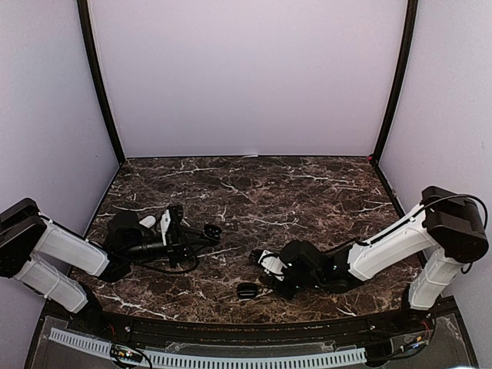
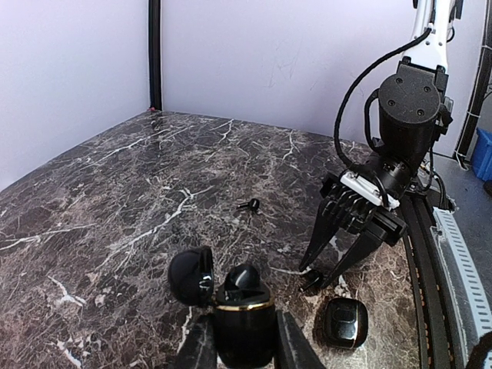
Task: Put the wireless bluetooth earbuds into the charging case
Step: Pick up the left earbud from the center of the board.
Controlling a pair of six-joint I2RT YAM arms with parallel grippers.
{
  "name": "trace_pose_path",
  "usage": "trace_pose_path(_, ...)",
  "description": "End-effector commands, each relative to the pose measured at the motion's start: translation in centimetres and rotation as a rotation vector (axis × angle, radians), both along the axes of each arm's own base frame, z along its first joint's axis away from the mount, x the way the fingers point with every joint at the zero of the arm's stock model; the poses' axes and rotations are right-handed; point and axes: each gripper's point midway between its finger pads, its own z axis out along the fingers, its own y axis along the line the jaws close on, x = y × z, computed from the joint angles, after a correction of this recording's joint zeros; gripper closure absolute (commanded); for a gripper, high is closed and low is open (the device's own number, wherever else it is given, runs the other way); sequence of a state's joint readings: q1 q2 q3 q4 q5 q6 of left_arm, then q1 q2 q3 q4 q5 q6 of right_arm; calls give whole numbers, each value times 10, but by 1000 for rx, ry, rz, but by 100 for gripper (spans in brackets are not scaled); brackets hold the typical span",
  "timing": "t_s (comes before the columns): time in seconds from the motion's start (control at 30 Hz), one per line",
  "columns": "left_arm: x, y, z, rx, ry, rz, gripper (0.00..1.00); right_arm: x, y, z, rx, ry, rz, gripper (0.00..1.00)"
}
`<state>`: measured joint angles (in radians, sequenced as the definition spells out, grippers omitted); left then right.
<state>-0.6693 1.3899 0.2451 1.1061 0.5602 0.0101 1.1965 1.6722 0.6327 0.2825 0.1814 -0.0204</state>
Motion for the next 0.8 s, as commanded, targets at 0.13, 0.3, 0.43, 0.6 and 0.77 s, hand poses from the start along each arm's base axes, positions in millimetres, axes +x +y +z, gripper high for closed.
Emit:
trace_pose_path(0.13,-1,0,10,-29,-19,-11,86,0,-3,16,105,-14,8,61)
trace_pose_path(0.3,-2,0,11,-30,-19,-19,86,-6,-9,45,297,-36,33,58)
trace_pose_path(0.43,-3,0,11,-33,-27,-22,86,-11,-23,63,458,-86,24,56)
trace_pose_path(0.6,-4,2,14,-38,-44,-17,86,-5,-32,65,500,-100,-43,38)
trace_pose_path(0.77,-4,2,14,-39,-46,-18,86,3,-23,44,418,-58,-74,37)
